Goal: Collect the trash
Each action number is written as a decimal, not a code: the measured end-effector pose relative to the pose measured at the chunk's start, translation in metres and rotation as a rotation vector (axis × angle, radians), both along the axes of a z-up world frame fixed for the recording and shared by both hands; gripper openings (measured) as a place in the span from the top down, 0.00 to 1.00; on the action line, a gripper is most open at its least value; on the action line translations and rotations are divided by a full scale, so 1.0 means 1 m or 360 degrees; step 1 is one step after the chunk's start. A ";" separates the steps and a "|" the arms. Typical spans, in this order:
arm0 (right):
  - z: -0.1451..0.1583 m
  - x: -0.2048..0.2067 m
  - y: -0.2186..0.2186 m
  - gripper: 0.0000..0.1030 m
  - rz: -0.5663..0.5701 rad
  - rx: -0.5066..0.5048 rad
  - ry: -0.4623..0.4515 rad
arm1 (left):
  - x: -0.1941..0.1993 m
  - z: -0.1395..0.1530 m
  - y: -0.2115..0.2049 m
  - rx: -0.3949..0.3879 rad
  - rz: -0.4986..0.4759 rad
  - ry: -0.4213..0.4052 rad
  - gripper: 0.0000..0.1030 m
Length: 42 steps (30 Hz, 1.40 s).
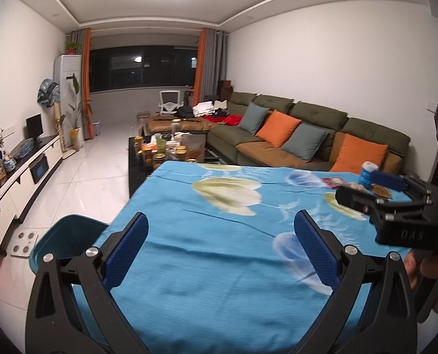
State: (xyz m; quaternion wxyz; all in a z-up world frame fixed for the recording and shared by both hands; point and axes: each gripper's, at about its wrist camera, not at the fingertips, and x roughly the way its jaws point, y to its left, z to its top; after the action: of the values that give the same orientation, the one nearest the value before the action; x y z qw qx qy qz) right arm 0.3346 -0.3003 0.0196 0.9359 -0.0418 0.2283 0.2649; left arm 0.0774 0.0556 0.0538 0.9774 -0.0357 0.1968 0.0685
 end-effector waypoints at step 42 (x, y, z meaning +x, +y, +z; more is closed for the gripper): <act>-0.049 -0.140 -0.094 0.07 -0.0608 0.0115 -0.0304 | -0.090 -0.029 -0.054 0.0078 -0.0045 -0.0227 0.05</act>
State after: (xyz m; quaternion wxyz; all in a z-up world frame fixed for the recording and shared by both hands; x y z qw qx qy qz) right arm 0.1950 -0.3944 -0.0289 0.9874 0.0108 0.1326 0.0855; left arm -0.0128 0.0014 0.0250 0.9904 -0.0139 0.1254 0.0568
